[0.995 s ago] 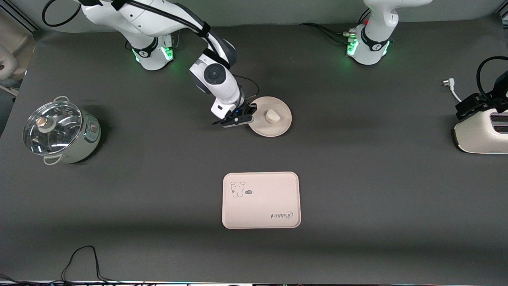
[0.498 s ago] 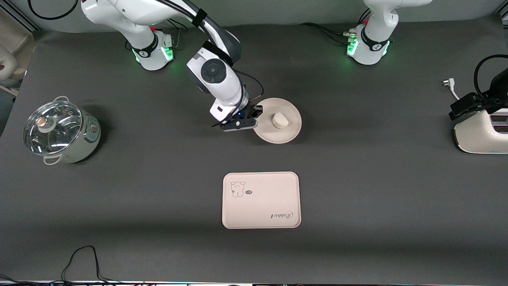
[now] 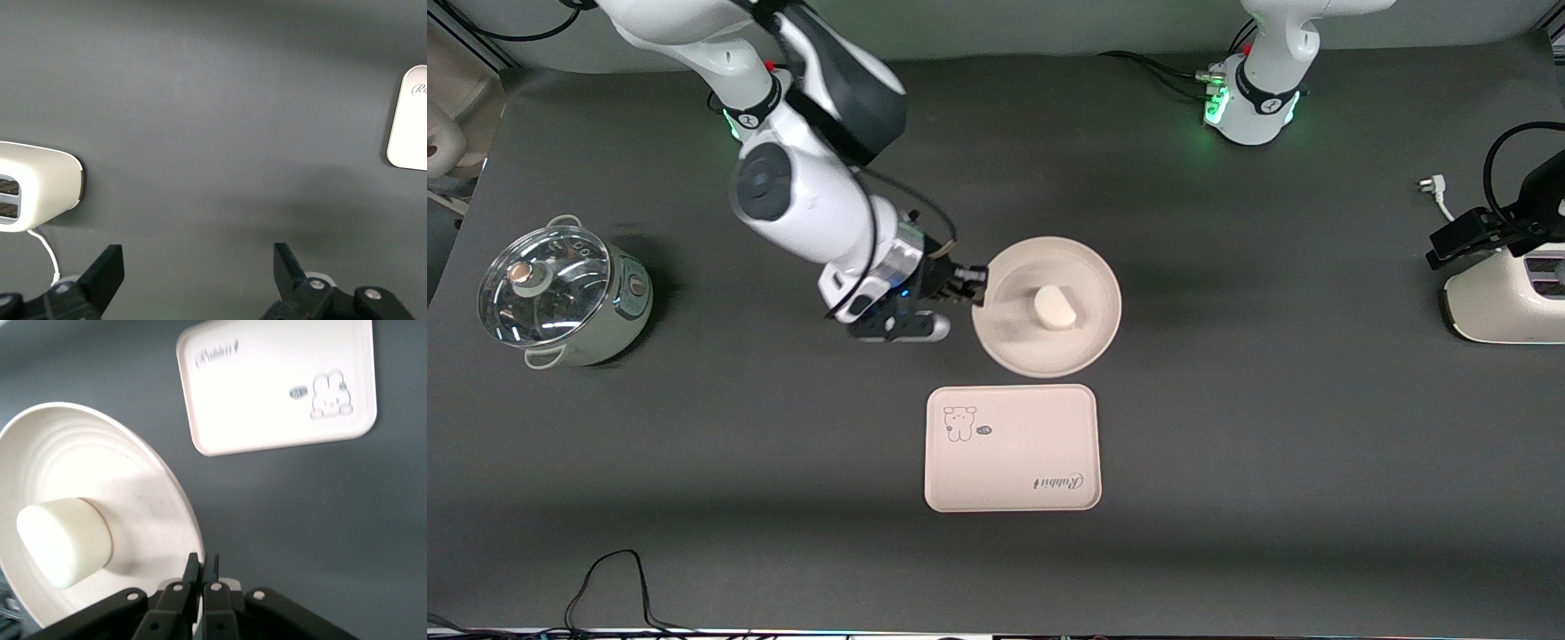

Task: Place bun in plate and plate on tray
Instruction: 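Lift the plate with the right gripper and carry it toward the tray, then lower the plate onto the bunny-print tray and open the right gripper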

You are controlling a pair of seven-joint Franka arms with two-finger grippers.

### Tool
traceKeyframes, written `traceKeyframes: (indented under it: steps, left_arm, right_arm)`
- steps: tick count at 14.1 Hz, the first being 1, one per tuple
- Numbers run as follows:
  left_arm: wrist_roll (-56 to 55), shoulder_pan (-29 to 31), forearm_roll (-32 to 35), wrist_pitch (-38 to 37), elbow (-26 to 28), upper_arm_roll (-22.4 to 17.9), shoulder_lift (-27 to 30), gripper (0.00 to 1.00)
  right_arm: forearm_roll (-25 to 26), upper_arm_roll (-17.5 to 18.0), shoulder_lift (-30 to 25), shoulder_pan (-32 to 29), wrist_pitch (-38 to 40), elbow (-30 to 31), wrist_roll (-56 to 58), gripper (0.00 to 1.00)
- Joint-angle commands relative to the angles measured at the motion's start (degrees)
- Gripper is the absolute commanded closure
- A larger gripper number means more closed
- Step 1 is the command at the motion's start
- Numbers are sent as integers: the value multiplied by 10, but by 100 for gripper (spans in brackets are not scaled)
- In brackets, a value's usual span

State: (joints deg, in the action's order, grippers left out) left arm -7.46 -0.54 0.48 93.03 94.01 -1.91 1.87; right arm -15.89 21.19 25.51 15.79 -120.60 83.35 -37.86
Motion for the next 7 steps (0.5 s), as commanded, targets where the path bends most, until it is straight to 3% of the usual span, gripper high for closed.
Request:
traceKeyframes:
  steps: [1,3,4,7]
  left_arm:
    - [10,-2,-4,-16,-18,-5,-5,0]
    - [10,-1,-2,-15,-21,-4,-6,0]
    - [10,-1,-4,-14,-20,-4,-11,0]
    - [12,-3,-2,-10,-19,-4,-20,0]
  right_arm:
    - [-10,-26,94,9,8,-101,14,100]
    - [16,-39,140,8,3,-119,46,100]
    - [12,-63,162,7,-1,-130,59,100]
    - [18,-72,242,12,-93,-133,66,100]
